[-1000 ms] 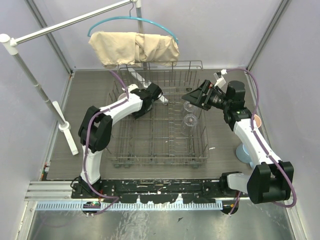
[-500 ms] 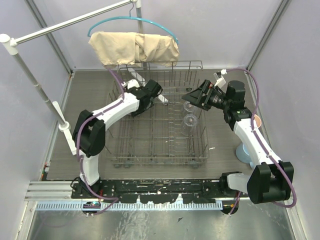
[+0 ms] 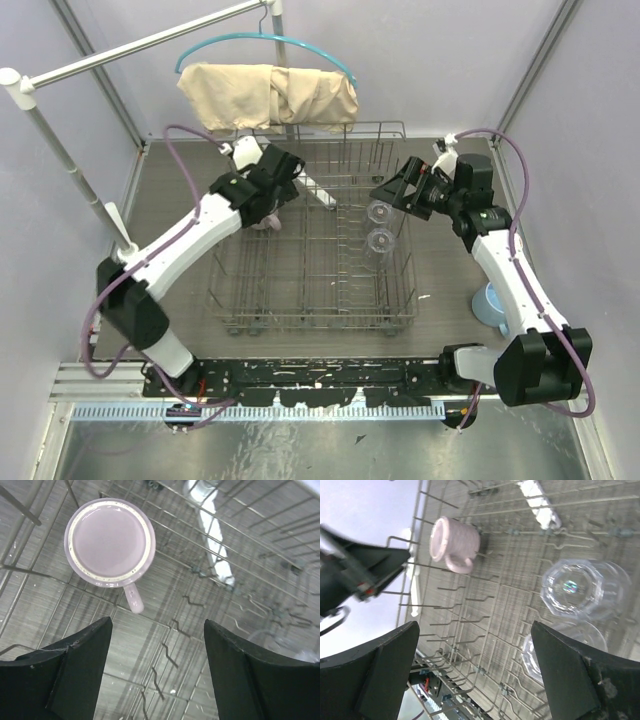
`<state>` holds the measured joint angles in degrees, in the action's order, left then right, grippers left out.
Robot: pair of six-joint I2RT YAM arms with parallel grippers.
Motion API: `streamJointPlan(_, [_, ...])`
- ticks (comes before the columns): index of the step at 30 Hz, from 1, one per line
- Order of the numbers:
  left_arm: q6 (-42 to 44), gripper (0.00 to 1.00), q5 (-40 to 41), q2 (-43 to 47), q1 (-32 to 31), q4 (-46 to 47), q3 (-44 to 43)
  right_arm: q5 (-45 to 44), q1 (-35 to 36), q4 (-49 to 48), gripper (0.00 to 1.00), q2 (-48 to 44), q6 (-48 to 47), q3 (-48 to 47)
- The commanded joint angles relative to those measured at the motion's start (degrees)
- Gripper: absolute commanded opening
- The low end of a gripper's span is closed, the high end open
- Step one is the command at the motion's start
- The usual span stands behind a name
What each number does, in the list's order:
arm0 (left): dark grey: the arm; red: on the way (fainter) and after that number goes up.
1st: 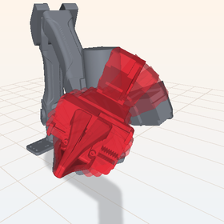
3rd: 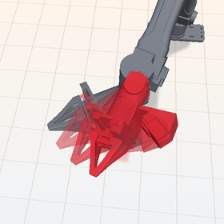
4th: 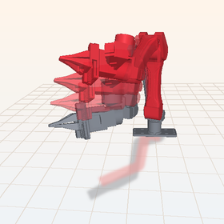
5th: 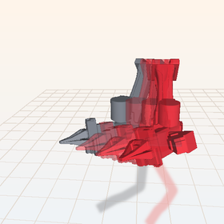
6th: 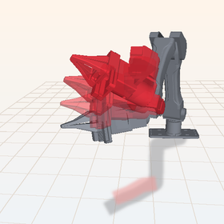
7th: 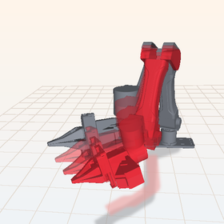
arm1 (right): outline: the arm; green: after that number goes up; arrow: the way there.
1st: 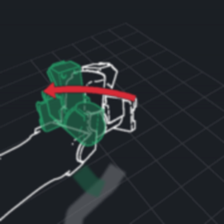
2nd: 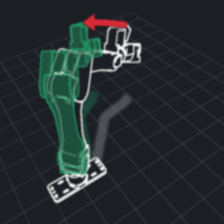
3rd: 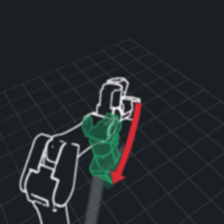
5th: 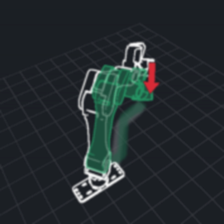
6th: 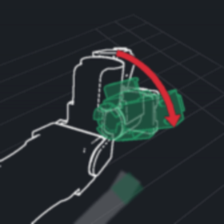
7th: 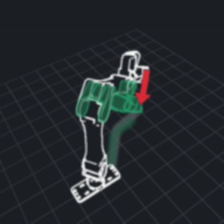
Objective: Load the cups into the dish rack
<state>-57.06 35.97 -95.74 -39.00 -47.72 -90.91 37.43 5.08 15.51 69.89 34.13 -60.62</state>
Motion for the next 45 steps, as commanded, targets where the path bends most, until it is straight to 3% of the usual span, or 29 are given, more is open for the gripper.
streamJointPlan(1, [5.78, 0.81, -3.39, 9.3, -1.14, 3.63, 3.74, -9.17, -0.65, 9.98, 1.0, -3.32, -5.21, -3.54])
streamJointPlan(8, [14.1, 0.81, -16.41, 18.11, -1.6, 5.18, 8.78, -25.65, -1.66, 26.94, 0.99, -9.16, -5.98, -4.25])
streamJointPlan(13, [15.77, 0.81, -26.33, 21.17, -1.8, 5.81, 11.07, -29.34, -5.27, 32.57, 0.88, -11.74, -8.82, -3.06])
streamJointPlan(17, [17.01, 0.81, -30.76, 25.38, -1.86, 8.46, 13.57, -31.6, -6.83, 35.83, 0.87, -13.45, -11.28, 0.12])
streamJointPlan(25, [17.89, 0.84, -35.36, 30.92, -1.63, 11.89, 19.88, -48.43, -8.17, 47.32, 0.87, -13.5, -14.89, -1.42])
streamJointPlan(36, [20.02, 0.86, -43.12, 32.83, 3.7, 12.52, 23.3, -60.01, -11.57, 51.0, 0.96, -11.52, -3.39, 2.23])
streamJointPlan(45, [20.63, 0.86, -48.4, 33.14, 9.27, 13.08, 25.17, -55.03, -21.58, 43.5, 0.96, -5.87, -8.44, 5.69])
